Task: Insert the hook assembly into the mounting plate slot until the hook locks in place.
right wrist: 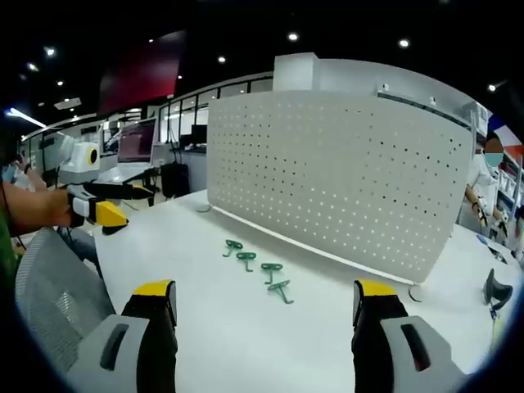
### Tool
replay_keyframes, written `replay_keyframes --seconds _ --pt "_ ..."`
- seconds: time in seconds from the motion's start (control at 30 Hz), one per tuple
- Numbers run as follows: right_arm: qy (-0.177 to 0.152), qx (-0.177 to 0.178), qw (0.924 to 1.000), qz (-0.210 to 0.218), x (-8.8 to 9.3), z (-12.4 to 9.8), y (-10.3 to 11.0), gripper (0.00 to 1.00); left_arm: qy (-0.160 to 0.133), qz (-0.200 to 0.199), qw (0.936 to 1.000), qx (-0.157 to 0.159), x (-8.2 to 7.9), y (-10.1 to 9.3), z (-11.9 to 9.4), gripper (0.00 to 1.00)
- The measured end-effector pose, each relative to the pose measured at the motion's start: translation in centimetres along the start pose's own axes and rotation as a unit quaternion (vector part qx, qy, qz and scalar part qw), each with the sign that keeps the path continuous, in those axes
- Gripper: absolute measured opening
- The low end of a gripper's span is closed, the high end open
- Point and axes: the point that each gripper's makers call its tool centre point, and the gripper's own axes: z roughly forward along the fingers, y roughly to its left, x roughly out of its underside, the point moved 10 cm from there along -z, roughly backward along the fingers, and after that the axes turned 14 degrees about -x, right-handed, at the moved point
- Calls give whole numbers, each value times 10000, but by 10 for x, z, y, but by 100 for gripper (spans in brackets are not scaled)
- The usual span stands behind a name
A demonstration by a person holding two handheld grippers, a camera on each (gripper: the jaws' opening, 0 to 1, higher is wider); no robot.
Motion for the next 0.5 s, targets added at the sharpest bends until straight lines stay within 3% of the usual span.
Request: replay_keyframes --seconds 0.5 --pt "-7 28 10000 60 3 -1 -2 90 24 45 10000 9 1 -1 1 99"
